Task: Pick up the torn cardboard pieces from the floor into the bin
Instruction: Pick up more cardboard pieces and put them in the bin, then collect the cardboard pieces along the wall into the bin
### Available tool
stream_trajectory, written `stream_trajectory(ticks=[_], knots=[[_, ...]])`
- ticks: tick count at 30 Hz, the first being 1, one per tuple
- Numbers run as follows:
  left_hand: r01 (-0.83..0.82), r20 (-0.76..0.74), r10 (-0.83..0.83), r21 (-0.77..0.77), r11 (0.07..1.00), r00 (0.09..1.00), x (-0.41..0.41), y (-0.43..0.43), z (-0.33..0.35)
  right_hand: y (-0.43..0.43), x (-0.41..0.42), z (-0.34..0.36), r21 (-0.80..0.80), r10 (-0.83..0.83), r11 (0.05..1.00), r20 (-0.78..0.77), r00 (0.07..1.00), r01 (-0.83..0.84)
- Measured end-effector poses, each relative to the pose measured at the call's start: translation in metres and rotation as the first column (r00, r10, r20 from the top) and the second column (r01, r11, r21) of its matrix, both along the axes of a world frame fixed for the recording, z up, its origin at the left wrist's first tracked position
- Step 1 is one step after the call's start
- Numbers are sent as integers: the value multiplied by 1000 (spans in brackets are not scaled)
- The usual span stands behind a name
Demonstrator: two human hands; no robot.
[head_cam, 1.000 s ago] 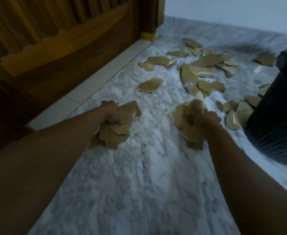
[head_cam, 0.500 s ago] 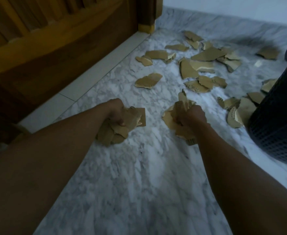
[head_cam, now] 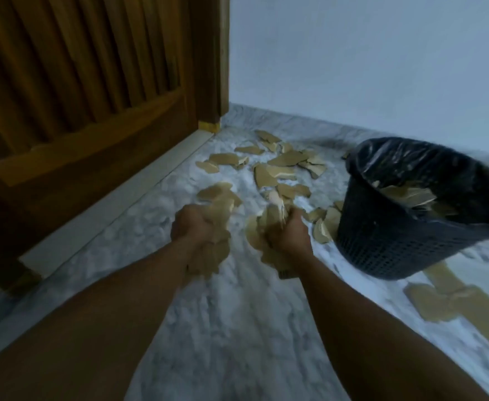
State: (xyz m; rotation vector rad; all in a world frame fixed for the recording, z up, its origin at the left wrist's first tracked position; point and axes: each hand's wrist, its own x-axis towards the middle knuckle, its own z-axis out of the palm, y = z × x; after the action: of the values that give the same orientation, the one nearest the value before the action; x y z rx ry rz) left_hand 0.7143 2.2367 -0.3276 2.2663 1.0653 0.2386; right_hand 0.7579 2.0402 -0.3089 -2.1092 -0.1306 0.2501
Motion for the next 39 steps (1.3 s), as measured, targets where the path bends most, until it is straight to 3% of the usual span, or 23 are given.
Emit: stream_trajectory(ticks=[3,7,10,13,15,17,20,22,26,29,31,33,34,36,39], knots=[[52,293,-42,-26,998,955,45,-38,73,-28,36,88,32,-60,998,233,971,54],[230,622,-156,-40,972,767,108,-117,184,-85,78,213,-32,-110,988,532,839,150],[334,703,-135,-153,930,698,142,-183,239,-143,91,267,-8,-178,971,645,743,239],[416,700,-139,-242,877,701,168,-246,250,-197,103,267,106,-290,948,678,675,301],[491,633,-203,-319,811,747,178,-278,236,-221,116,245,169,-356,933,579,734,319],[565,507,-340,-397,724,792,176,-299,217,-237,129,221,190,-380,924,365,850,331],[552,224,-506,-405,729,833,173,-305,193,-260,138,183,-141,-228,963,24,973,229],[555,147,-540,-350,755,828,174,-300,184,-275,142,165,-262,-221,938,45,974,225],[525,95,-524,16,851,846,181,-283,170,-308,149,143,-181,-394,887,184,901,425],[455,-84,-447,199,868,891,178,-267,154,-327,149,120,-244,-487,837,79,870,490],[437,-177,-416,103,894,892,167,-261,140,-335,139,109,-237,-493,857,-120,861,458],[402,-163,-441,-225,888,883,156,-261,125,-337,124,106,-152,-392,920,-366,844,361],[365,-114,-440,-398,842,891,149,-263,122,-338,118,107,-98,-310,949,-447,839,298],[345,18,-404,-556,756,915,148,-262,120,-342,114,111,11,-206,971,-484,851,241],[384,161,-361,-581,718,919,160,-253,138,-340,124,132,132,-160,962,-439,884,240]])
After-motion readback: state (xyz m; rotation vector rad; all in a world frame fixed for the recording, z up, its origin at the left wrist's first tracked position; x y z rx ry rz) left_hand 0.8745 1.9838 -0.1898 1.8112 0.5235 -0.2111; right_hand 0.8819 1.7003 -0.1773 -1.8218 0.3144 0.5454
